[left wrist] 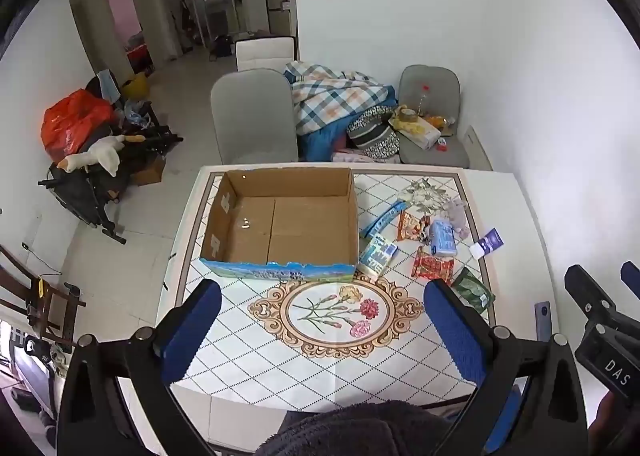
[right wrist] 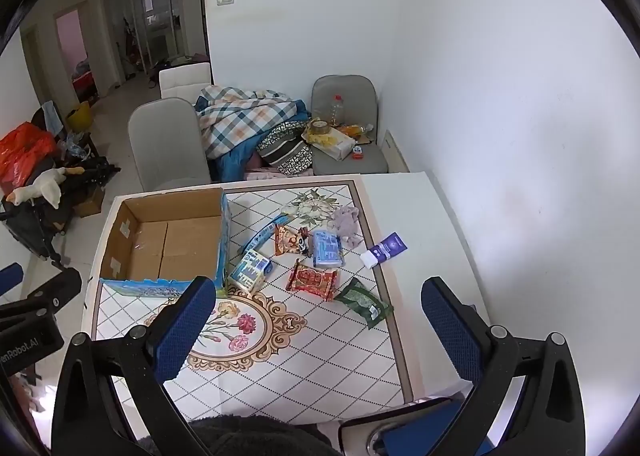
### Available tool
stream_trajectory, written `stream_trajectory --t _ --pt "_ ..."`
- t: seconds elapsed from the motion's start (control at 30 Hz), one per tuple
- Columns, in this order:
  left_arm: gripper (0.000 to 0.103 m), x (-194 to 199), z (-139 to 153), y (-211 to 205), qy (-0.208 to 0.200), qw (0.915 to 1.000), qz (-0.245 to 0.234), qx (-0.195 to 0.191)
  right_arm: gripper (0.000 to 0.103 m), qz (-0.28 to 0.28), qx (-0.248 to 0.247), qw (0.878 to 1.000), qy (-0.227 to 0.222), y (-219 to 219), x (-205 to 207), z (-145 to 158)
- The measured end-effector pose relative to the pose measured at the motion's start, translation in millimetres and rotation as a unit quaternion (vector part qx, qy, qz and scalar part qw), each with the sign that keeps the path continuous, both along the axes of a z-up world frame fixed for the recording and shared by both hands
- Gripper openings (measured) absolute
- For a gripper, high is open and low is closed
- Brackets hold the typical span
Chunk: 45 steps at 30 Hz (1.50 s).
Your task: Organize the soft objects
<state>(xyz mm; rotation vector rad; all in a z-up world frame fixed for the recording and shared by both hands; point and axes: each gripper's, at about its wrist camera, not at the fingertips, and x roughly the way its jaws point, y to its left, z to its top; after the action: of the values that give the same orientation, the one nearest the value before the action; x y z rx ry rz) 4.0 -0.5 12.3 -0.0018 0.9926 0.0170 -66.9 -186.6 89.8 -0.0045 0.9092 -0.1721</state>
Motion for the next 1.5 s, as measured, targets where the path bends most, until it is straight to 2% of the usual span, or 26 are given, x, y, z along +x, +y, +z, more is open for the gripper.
stream_trajectory --t 0.23,1.5 --pt "0.103 1.8 1.0 -2.3 0.000 1.0000 0.000 0.001 0.103 0.007 -0.005 1.000 -0.013 1.6 -1.5 16.8" --pt "0.103 5.9 4.1 -5.9 0.000 1.0000 -0.001 -0.001 0.103 0.022 -0.006 0.999 -0.023 12.2 6.8 30.1"
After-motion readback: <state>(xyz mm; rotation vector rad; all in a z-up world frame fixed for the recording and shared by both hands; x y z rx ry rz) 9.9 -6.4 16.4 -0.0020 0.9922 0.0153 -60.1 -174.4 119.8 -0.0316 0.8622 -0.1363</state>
